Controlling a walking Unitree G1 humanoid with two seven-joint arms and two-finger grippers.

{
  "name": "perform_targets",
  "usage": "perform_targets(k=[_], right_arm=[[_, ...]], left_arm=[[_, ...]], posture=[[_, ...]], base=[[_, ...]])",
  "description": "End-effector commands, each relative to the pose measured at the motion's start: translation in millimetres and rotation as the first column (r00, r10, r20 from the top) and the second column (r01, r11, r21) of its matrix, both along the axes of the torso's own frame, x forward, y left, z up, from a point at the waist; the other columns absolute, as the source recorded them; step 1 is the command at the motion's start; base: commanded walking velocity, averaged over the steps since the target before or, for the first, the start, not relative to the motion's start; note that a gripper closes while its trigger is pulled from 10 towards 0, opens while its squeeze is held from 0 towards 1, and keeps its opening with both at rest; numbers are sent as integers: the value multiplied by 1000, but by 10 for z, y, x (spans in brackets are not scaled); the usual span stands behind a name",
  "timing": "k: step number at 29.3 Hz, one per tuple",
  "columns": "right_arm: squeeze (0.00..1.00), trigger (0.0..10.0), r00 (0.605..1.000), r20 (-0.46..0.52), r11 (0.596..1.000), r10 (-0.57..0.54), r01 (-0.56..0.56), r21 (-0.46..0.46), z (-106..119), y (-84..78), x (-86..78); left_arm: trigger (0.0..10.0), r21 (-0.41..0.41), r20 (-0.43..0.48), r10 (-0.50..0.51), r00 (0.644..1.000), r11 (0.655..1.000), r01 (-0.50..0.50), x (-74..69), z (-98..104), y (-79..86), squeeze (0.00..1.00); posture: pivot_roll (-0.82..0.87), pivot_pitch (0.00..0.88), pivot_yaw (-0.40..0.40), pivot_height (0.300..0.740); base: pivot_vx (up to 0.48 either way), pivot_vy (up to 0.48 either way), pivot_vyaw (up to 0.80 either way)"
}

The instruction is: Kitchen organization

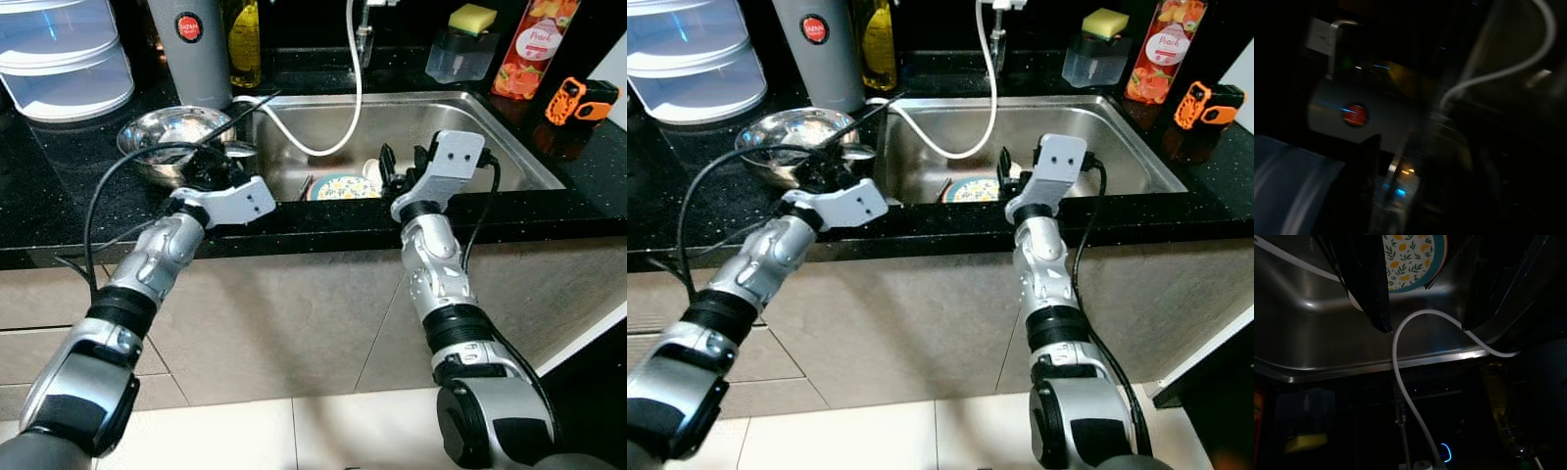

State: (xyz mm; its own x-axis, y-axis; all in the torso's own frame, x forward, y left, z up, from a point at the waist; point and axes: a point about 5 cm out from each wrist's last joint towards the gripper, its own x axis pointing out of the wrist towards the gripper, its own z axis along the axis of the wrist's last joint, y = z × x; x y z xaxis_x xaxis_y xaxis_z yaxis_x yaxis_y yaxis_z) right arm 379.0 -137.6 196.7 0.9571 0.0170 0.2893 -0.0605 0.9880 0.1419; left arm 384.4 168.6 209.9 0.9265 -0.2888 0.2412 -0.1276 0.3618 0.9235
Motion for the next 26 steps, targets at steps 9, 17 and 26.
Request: perform_targets(k=[9,17,26], right_arm=[[0,10000,1000,-15,1000,2,-2,0,-20,10,-10],[0,10000,1000,-14,1000,-6,6,0,-24,-12,-20],[0,10000,991,92,994,98,-102,37,193,108,-69]], left_arm=[[0,13,73,-43,996,999,42,19,133,10,0],[0,-5,65,-26,998,1000,27,34,101,45,0],[10000,-110,401,-122,908,977,180,-140,632,-152,0]], posture=[[80,0,3,740],[72,0,7,740],[74,0,-4,740]], base=[[0,0,0],[0,0,0],[0,0,0]])
